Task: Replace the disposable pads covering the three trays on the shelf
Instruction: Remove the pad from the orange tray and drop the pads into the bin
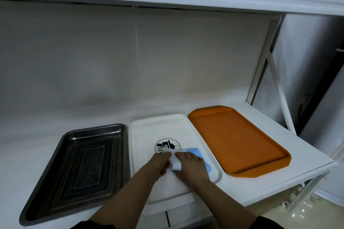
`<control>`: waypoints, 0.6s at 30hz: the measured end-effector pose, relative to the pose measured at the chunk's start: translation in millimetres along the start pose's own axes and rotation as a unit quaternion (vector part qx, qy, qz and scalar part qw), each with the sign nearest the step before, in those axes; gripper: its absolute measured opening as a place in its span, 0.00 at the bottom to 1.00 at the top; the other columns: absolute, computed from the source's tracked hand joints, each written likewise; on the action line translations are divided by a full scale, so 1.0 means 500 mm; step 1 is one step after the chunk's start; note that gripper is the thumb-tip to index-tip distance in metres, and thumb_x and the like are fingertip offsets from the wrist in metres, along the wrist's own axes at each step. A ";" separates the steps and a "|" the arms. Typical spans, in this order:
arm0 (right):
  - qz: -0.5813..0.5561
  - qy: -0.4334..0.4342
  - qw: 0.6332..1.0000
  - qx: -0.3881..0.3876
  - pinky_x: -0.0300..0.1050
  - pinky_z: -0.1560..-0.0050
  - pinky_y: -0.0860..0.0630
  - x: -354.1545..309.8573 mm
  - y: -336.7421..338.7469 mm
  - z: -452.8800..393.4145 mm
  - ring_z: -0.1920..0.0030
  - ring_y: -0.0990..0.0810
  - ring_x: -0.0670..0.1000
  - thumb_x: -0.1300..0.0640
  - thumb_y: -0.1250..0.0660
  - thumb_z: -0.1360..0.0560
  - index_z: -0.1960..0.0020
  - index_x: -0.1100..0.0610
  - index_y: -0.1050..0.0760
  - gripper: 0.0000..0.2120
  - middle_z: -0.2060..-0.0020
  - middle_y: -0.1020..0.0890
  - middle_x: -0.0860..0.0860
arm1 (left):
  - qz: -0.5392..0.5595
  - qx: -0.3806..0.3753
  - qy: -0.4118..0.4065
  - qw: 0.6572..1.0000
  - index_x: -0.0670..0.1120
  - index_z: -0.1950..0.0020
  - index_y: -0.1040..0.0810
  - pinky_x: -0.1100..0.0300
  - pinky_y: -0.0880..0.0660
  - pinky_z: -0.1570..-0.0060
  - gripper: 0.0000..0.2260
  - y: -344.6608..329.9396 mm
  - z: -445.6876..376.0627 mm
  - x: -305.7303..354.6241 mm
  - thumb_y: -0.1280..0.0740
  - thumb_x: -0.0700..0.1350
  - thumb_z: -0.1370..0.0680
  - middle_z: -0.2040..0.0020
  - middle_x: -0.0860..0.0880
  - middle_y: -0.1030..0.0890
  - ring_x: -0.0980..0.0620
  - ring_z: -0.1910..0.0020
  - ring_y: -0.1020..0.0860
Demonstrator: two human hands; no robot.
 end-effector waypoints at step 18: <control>-0.154 0.038 0.985 0.067 0.50 0.56 0.25 0.032 0.216 0.057 0.55 0.21 0.49 0.52 0.36 0.26 0.45 0.47 0.22 0.11 0.55 0.18 0.46 | -0.474 0.015 -0.361 0.803 0.56 0.23 0.46 0.52 0.38 0.30 0.29 -0.030 0.201 0.111 0.38 0.48 0.22 0.22 0.53 0.52 0.50 0.25 0.43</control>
Point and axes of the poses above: each hand's wrist, its own z-axis away from the middle knuckle, its own y-axis out of the back of the hand, x = y × z, the point moved 6 cm from there along -z, towards the middle knuckle
